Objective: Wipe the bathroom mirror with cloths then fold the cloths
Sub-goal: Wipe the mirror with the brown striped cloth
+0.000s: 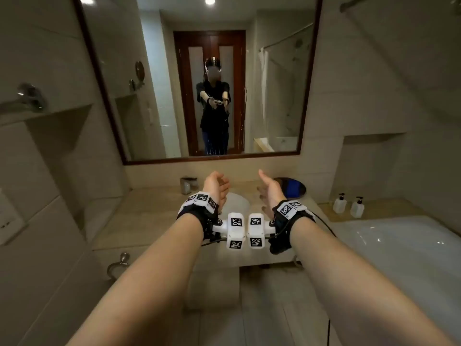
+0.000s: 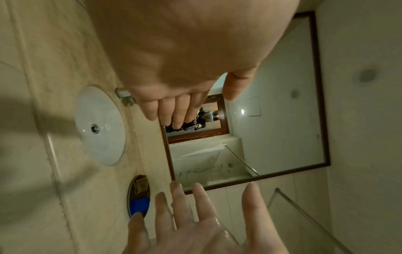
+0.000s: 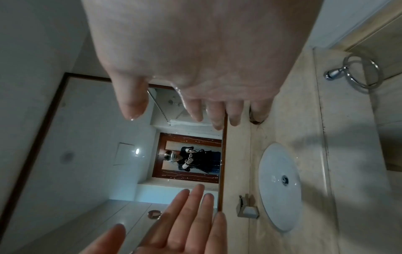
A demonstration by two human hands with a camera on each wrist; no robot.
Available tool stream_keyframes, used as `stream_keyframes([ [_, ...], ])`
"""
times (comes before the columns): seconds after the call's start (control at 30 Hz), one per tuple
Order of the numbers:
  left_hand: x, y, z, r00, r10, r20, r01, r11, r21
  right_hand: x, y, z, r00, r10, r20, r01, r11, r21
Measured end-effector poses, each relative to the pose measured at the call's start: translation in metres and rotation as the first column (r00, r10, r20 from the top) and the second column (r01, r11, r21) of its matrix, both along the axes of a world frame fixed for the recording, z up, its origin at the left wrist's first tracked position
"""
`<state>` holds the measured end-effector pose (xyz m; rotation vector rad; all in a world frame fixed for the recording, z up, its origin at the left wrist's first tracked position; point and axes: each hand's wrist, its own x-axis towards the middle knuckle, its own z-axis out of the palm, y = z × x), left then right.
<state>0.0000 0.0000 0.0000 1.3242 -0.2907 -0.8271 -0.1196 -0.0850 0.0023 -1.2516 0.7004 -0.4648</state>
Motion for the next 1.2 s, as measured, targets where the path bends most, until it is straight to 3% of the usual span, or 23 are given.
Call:
stream_keyframes([
  [0.2,0.078,-0.083,-0.041,0.998,-0.041,-0.048,0.043,0.998,0.040,0.067,-0.069,-0.036,0.996,-0.089,-0.030,0.091,0.995,0.047],
  [0.37,0.139,-0.157,-0.052,0.990,-0.114,-0.082,0.116,0.993,0.019,0.111,-0.134,-0.035,0.976,-0.215,-0.027,0.217,0.970,0.112],
  [0.5,0.172,-0.218,-0.063,0.981,-0.159,-0.116,0.162,0.987,0.018,0.135,-0.176,-0.047,0.966,-0.254,-0.049,0.259,0.954,0.153],
  [0.7,0.191,-0.315,-0.094,0.964,-0.237,-0.120,0.253,0.956,0.151,0.157,-0.273,-0.078,0.918,-0.393,-0.062,0.397,0.899,0.183],
  [0.97,0.226,-0.476,-0.134,0.953,-0.247,-0.179,0.275,0.949,0.155,0.195,-0.446,-0.128,0.923,-0.365,-0.125,0.383,0.906,0.180],
  [1.2,0.269,-0.617,-0.192,0.963,-0.157,-0.217,0.219,0.929,0.299,0.237,-0.602,-0.171,0.938,-0.245,-0.247,0.308,0.914,0.263],
])
